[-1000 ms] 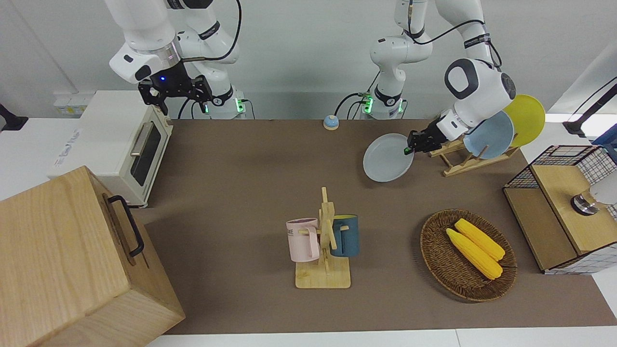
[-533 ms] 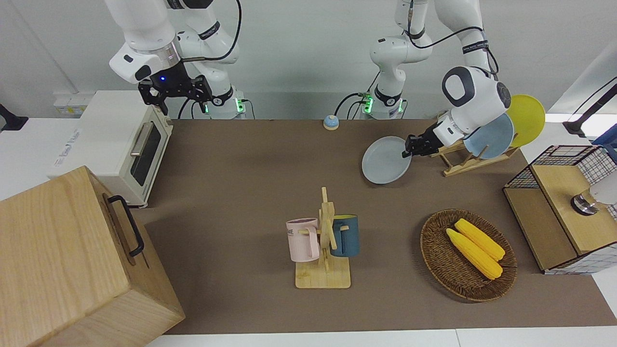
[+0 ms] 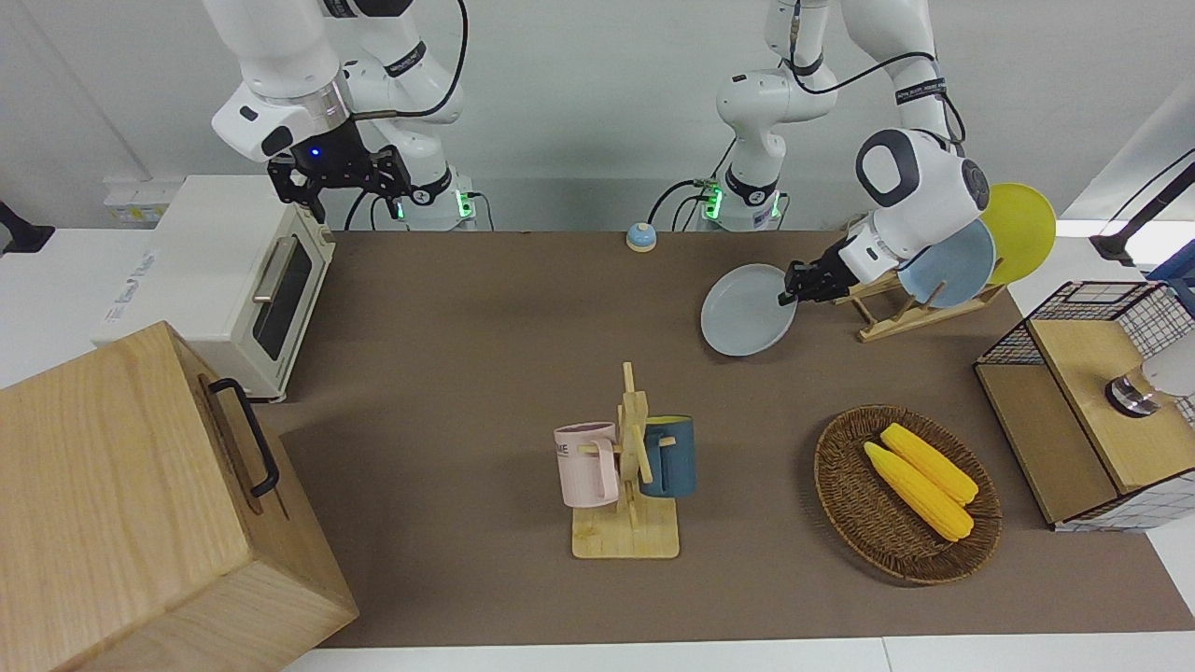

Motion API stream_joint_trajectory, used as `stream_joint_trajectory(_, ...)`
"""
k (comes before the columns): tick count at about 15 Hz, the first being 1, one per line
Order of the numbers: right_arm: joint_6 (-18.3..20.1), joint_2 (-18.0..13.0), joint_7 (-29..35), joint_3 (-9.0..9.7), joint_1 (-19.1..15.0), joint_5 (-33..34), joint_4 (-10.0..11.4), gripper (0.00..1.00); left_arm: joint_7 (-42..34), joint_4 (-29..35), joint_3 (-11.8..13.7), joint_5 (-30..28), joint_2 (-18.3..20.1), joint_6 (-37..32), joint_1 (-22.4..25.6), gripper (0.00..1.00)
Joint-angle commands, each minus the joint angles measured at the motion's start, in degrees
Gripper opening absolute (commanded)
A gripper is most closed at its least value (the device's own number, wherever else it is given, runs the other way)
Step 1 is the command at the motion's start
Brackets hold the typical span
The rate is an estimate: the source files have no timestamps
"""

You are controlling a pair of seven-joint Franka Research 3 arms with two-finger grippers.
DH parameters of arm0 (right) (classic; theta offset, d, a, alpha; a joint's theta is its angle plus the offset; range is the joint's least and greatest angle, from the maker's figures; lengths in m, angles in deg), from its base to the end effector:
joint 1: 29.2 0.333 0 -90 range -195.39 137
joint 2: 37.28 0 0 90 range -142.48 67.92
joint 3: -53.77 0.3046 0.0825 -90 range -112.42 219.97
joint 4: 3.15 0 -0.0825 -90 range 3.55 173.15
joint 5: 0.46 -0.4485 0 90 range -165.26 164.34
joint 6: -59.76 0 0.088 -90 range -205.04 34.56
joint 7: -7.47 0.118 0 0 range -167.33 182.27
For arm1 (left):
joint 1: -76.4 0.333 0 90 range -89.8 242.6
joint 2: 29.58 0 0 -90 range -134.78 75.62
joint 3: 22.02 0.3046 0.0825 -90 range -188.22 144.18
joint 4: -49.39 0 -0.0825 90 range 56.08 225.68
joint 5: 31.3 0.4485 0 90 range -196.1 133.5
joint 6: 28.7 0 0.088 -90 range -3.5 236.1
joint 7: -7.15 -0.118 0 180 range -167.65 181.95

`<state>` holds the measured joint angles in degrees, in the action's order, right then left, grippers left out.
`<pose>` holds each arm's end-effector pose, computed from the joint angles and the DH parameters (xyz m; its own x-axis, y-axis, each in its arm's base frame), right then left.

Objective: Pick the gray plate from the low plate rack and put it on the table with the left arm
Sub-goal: 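Lower the gray plate flat onto the table beside the rack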

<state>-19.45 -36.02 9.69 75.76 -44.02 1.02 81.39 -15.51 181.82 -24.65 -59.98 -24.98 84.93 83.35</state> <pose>0.5998 0.0695 0.6245 0.9903 0.0815 -0.1124 0.0845 -0.9962 0.0219 0.5256 0.0048 0.3042 0.9895 -0.0856 -0.1169 -0.0231 -0.8897 0.4560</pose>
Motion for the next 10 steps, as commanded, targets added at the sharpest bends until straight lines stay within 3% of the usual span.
stream_joint_trajectory(1, 0.64, -0.12, 0.68, 1.22, -1.35, 0.37, -0.42, 0.983, -0.98, 0.89, 0.61, -0.41, 0.41, 1.15, -0.53, 0.56)
stream_joint_trajectory(5, 0.63, -0.12, 0.68, 1.22, -1.35, 0.28, -0.42, 0.983, -0.63, 0.45, 0.61, 0.11, 0.58, 1.15, -0.53, 0.66)
stream_joint_trajectory(7, 0.63, -0.12, 0.68, 1.22, -1.35, 0.28, -0.42, 0.983, 0.16, -0.6, 0.61, 2.74, 0.85, 1.07, -0.53, 0.68)
stream_joint_trajectory(10, 0.63, -0.12, 0.68, 1.22, -1.35, 0.28, -0.42, 0.983, 5.24, -3.84, 0.52, 7.65, 1.46, -0.51, -0.53, 0.78)
